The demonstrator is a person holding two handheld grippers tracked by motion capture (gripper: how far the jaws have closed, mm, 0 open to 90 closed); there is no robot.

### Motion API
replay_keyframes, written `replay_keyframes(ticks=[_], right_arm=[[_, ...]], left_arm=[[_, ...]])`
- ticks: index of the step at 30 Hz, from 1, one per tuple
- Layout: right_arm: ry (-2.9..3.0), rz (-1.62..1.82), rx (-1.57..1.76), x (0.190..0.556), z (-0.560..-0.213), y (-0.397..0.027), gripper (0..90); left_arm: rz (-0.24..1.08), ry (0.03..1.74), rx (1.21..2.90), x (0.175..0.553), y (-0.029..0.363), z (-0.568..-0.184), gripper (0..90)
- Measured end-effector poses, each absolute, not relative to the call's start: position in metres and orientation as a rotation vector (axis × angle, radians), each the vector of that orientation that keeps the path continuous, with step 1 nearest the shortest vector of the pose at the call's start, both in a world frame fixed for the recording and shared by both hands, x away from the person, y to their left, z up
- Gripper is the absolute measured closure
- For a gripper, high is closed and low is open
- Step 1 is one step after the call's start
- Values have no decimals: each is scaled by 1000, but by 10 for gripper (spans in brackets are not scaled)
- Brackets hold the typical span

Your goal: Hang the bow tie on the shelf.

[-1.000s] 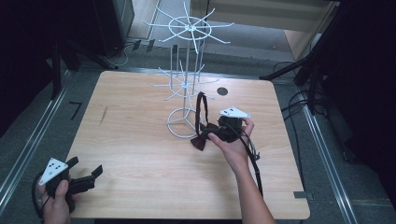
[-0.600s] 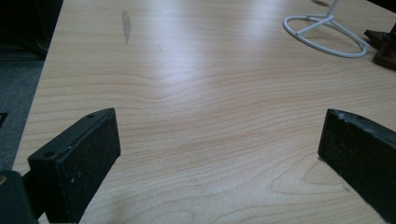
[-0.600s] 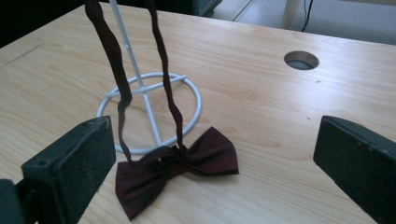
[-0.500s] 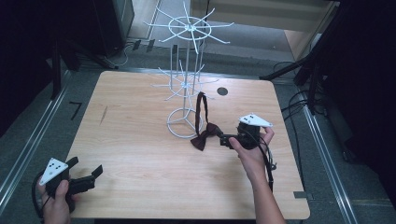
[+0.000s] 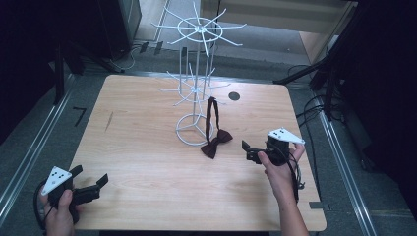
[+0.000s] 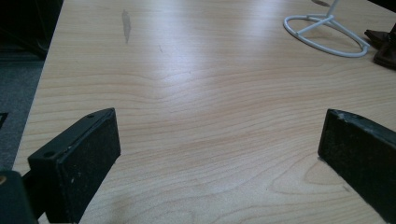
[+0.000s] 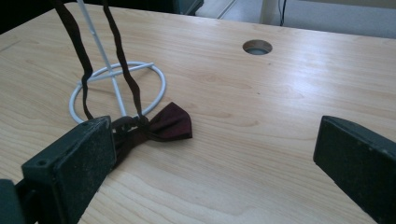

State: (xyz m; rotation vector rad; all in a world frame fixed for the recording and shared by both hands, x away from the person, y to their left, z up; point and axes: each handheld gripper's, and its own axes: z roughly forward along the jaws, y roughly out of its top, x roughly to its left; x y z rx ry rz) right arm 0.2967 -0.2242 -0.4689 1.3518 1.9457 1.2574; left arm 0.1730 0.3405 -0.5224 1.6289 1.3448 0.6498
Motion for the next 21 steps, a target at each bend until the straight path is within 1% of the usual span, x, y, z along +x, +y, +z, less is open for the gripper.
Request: replay_keyframes(ticks=[21], right_arm=[[1880,1242,1437,274,-489,-281,0]], left_arm=[[653,1344,1625,173,340,-523,0]])
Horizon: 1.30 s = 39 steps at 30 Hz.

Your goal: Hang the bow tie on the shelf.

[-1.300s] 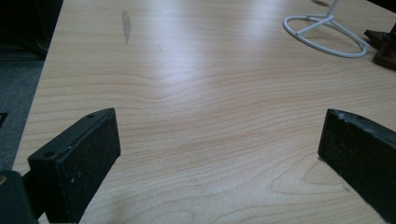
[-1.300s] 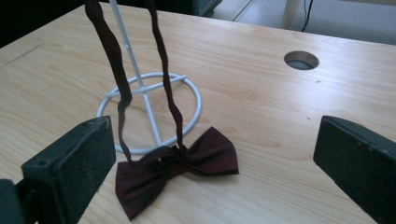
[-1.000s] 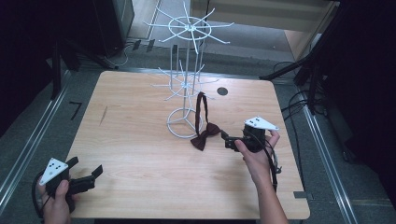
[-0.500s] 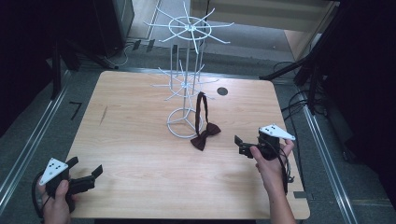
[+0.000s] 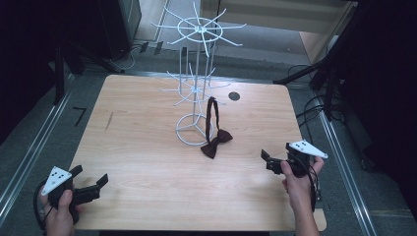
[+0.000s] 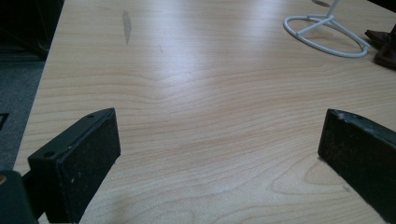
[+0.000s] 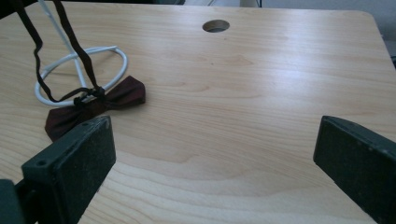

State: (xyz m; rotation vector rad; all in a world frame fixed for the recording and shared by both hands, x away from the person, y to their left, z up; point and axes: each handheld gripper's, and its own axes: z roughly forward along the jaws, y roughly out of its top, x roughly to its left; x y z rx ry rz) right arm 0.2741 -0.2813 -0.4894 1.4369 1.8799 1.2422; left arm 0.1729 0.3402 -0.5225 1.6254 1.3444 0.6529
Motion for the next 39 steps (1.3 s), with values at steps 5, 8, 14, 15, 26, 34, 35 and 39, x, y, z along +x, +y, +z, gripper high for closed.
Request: replay_keyframes(ticks=[5,8,14,15,26,34,35,39], right_arm=[[1867,1236,1468,269,-497,-294,0],[1863,1231,1477,266,-500,-299,0],[1840,1223,1520,256,-512,-317,0],[1837,1223,1530,254,-514,-320,0],[1817,1175,1587,234,-532,-353,0],[1791,1151,1617,216,-544,-372,0],[1776,1143,1636,211,-549,-378,0],[1742,1150,1661,203,-550,-386,0]], left_arm=[[656,1343,1630,173,340,-522,0],[656,1344,1629,173,340,-522,0],[659,1344,1628,172,340,-522,0],[660,1344,1627,172,340,-522,0],[654,1342,1631,172,340,-522,0],[659,1345,1632,172,339,-522,0],[660,1345,1632,172,339,-522,0],[660,1346,1632,172,339,-522,0]])
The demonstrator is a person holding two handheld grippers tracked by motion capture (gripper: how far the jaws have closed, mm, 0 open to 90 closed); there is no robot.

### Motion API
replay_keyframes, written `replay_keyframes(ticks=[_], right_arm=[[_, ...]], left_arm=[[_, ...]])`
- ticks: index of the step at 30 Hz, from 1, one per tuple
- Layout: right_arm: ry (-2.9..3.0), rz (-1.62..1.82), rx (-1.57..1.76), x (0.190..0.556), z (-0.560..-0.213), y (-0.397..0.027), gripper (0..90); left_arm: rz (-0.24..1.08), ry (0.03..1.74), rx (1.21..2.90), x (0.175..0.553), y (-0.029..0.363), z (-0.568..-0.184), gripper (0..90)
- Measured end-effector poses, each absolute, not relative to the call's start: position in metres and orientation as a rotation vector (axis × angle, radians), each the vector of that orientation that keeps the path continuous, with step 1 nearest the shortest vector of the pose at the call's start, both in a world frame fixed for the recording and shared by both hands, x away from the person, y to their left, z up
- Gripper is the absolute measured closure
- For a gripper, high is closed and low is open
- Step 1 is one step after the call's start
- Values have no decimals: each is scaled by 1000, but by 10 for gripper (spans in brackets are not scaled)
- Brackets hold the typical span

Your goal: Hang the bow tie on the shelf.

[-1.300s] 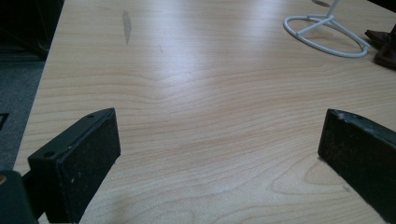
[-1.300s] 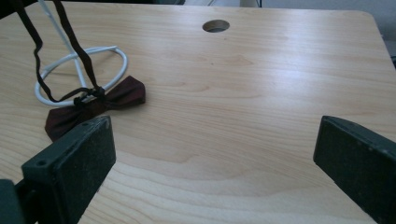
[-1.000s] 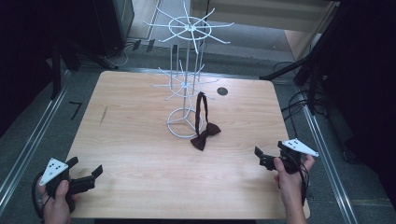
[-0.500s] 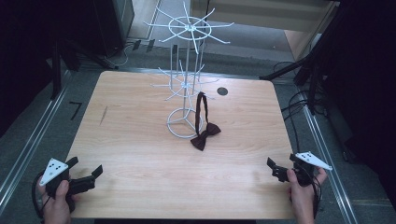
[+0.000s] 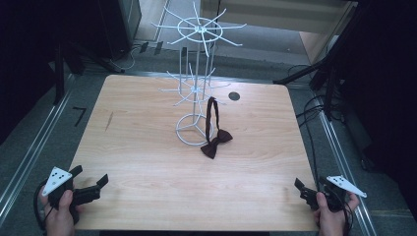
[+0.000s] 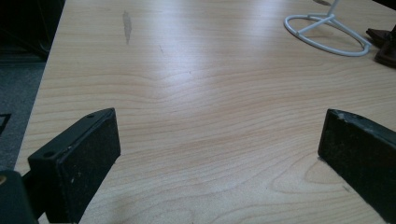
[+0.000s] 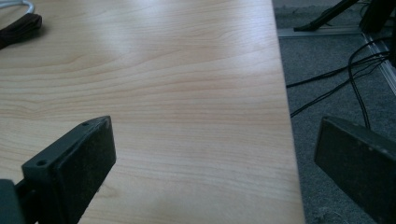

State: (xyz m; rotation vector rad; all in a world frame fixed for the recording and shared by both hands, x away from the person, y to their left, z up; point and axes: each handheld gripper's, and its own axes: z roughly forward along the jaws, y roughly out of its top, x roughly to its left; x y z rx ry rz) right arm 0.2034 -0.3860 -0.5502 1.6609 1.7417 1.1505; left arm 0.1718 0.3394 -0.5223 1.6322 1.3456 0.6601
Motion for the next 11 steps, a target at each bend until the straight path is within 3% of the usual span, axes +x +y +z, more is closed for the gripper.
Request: replay_keyframes(ticks=[11], right_arm=[[1676,1149,1687,195,-552,-389,35]], left_arm=[[648,1345,1645,175,339,-522,0]])
